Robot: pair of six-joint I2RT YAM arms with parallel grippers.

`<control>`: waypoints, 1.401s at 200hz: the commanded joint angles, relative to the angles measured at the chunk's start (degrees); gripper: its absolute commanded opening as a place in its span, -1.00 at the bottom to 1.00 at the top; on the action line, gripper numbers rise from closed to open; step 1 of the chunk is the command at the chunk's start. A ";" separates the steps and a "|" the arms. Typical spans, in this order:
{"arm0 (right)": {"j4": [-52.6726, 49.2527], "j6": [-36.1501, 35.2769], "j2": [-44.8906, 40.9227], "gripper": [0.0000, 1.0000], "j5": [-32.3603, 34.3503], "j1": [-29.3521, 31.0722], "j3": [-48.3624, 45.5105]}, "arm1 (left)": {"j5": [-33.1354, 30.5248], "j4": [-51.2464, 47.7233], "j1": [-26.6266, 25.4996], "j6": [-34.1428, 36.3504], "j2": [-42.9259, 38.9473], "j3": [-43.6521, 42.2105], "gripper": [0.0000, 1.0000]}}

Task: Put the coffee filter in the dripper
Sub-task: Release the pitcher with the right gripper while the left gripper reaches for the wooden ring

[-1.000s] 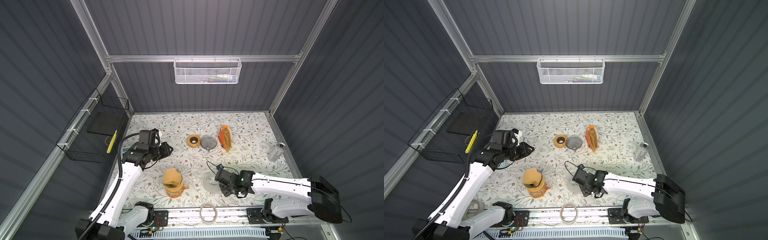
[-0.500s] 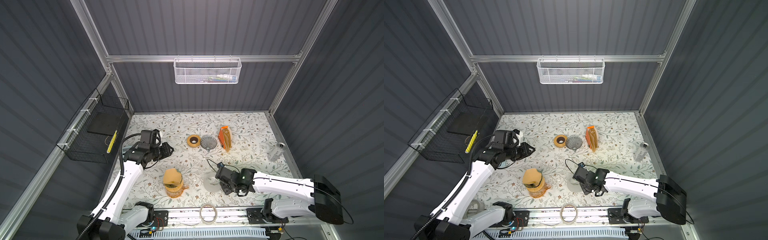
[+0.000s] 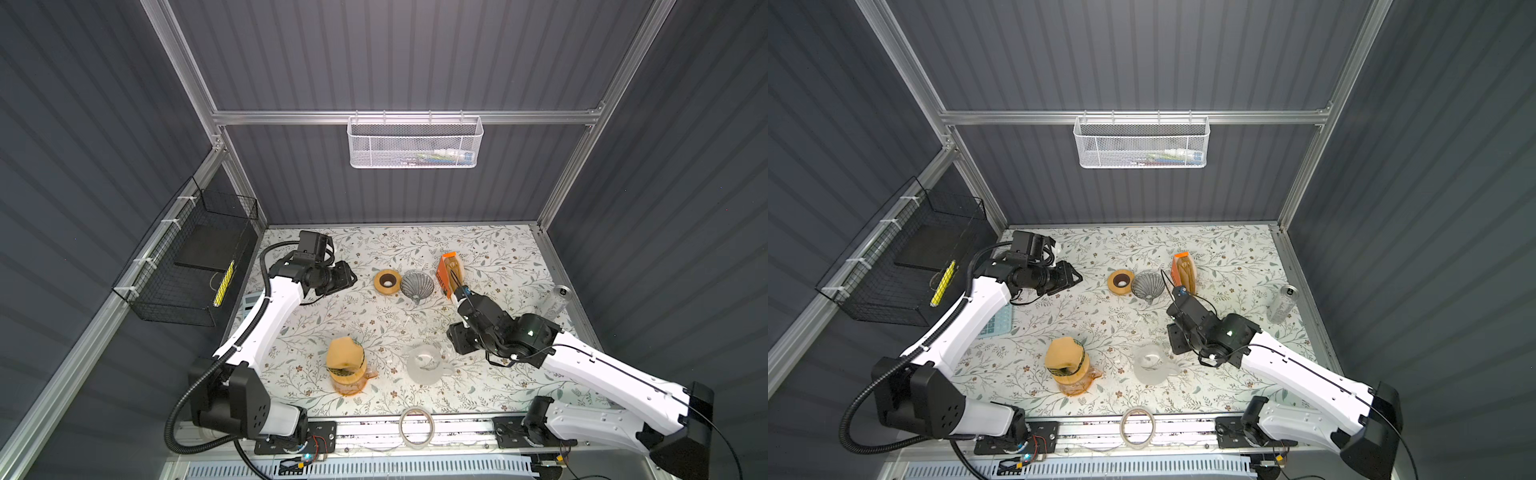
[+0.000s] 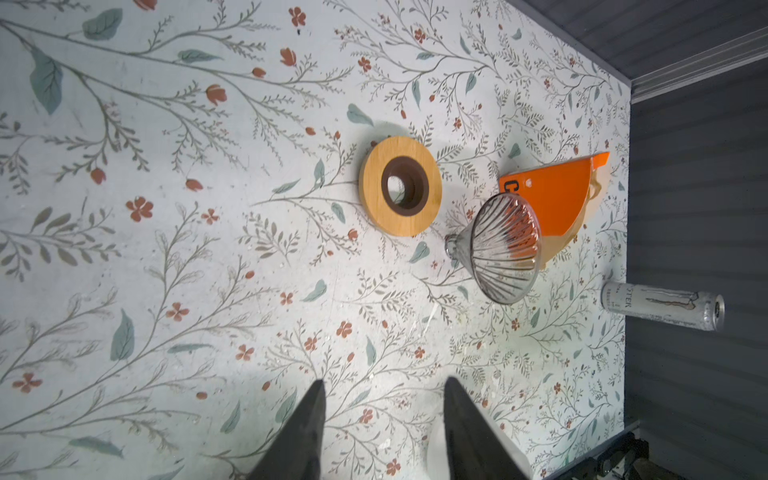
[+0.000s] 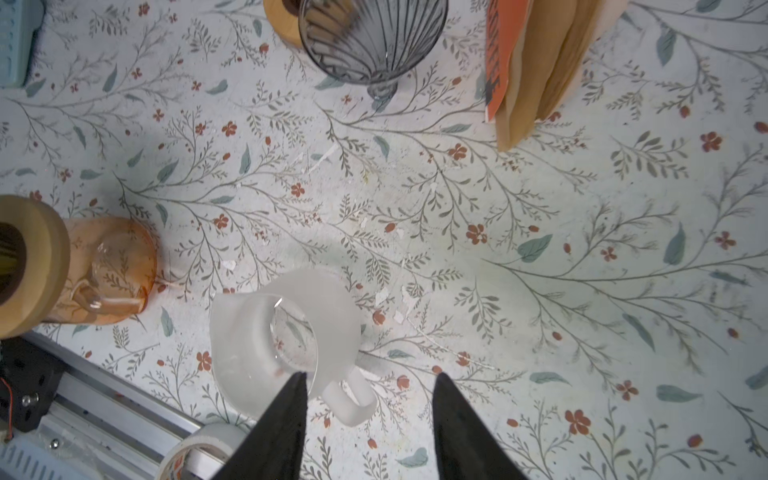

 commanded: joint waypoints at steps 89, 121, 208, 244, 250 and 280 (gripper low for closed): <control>3.70 -7.26 4.23 0.02 -10.18 -7.79 7.25 | -5.44 -10.99 -5.26 7.25 33.18 29.89 0.03; 3.45 -8.39 3.55 0.02 -11.24 -9.19 7.49 | -8.38 -12.82 -7.23 6.92 39.21 34.21 0.09; 3.35 -8.67 0.23 0.04 -13.44 -11.76 4.49 | -13.64 -13.58 -10.00 4.85 48.51 39.39 0.10; 3.09 -8.76 -0.41 0.04 -13.61 -12.15 3.96 | -14.04 -13.15 -10.06 4.51 50.12 39.57 0.04; 3.06 -8.76 -0.49 0.04 -13.69 -12.19 3.87 | -14.39 -13.40 -10.04 4.47 50.41 39.73 0.03; 2.94 -8.44 -0.82 0.04 -13.88 -12.29 3.51 | -14.18 -12.71 -10.17 3.93 51.03 39.57 -0.01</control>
